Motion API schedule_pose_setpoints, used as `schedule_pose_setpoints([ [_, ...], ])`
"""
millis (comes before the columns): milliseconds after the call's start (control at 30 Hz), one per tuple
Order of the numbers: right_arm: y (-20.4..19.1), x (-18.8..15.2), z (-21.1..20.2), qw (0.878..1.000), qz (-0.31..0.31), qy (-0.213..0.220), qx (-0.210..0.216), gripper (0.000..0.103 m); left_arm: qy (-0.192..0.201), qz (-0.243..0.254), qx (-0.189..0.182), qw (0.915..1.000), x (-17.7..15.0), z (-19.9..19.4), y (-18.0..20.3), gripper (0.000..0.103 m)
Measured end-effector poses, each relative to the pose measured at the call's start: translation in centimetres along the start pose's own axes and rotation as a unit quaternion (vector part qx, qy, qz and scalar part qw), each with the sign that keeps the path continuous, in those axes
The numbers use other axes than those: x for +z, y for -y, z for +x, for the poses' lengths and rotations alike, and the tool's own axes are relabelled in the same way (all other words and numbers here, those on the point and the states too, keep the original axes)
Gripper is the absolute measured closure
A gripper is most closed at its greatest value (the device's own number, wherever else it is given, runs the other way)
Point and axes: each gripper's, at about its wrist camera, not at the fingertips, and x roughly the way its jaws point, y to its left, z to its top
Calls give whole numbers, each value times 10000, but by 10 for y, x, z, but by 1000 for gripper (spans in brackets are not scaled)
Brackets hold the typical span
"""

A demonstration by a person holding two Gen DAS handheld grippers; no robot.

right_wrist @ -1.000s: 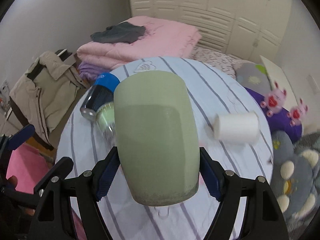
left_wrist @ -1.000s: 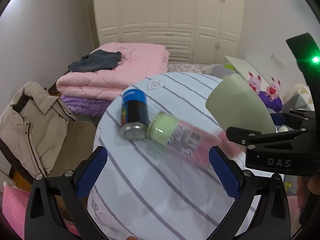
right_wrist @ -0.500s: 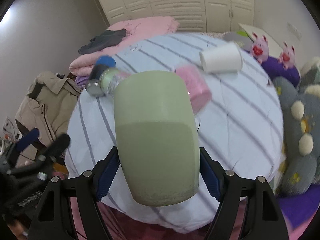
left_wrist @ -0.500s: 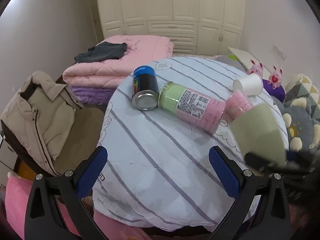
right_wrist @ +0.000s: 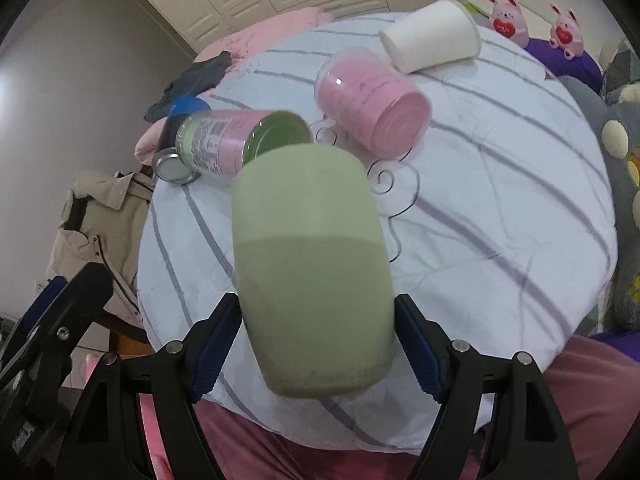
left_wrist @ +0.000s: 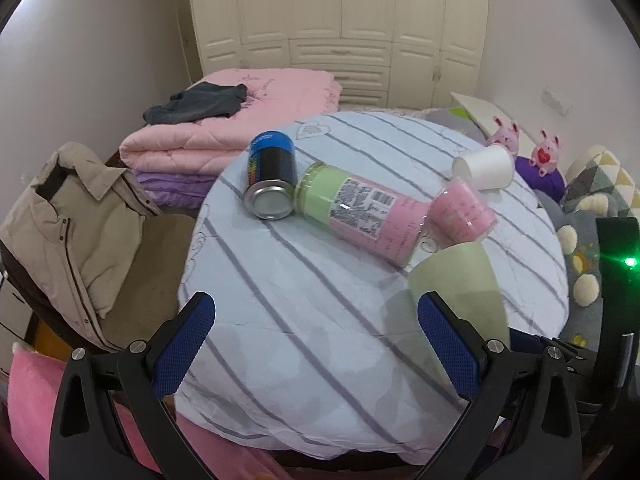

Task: Flip cup upright
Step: 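Rotate the right tool to turn the green cup opening upward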

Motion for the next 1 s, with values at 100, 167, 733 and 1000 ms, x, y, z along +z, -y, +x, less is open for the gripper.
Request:
schedule_pose_setpoints([
  [100,2,0,-13,9999,-155,65,42,23,-26,-19,-84,10000,2,-1,9,1],
  [167,5,1,-22,9995,-308,48,92,23,-73,-2,-153,9999,4,2,19,1],
  [733,48,19,-47,9863,-1556,-309,-449,23,-1117,-119,-452,9926,11,58,94,1],
  [1000,53,21,-34,9824,-1769,-499,-342,23,-1445,-118,-417,9886,12,79,104,1],
])
